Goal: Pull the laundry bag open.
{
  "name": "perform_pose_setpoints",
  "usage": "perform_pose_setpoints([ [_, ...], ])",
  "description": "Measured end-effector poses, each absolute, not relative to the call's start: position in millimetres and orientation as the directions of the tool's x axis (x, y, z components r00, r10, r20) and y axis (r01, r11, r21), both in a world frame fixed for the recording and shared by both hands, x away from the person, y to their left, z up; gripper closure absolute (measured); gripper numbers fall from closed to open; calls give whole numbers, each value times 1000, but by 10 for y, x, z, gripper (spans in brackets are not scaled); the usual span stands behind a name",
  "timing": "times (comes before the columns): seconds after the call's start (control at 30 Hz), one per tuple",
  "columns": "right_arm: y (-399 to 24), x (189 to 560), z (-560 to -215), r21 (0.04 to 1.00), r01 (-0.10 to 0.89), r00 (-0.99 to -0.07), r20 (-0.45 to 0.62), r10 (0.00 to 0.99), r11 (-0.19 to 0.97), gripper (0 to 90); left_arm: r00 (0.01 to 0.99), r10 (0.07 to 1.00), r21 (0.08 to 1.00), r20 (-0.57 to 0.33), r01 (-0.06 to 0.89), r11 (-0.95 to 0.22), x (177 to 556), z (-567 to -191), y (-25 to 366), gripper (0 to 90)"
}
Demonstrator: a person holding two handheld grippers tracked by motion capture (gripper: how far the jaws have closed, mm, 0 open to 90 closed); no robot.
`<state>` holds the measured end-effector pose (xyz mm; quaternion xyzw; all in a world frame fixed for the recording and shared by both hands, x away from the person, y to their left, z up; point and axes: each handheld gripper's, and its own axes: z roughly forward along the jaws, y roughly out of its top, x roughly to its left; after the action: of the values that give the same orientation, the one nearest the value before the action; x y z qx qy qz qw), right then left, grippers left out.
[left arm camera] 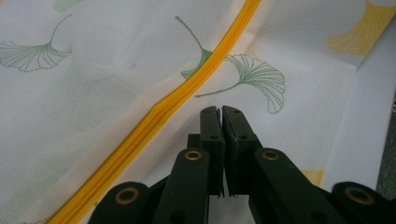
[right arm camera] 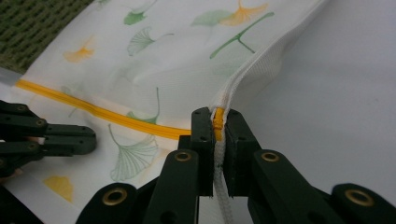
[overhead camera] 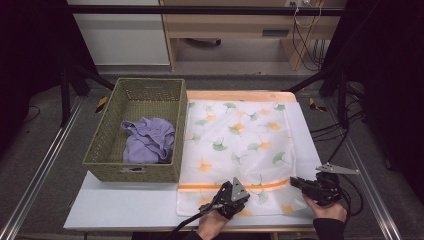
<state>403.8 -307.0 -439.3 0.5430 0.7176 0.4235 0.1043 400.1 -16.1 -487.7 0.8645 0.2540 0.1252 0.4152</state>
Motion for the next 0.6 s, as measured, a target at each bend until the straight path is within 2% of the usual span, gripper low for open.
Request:
perform_pose_setpoints([
  [0.2,-2994,4031,-4315,743,667,-432,322,843,58,841,843,537,797,4,321,-511,3967,-4855,-155,830],
  [0.6,-2757,4053,-4237,773,626,-514,312,799,101,840,829,559,851,9,287,-440,3993,-4664,-199,654],
])
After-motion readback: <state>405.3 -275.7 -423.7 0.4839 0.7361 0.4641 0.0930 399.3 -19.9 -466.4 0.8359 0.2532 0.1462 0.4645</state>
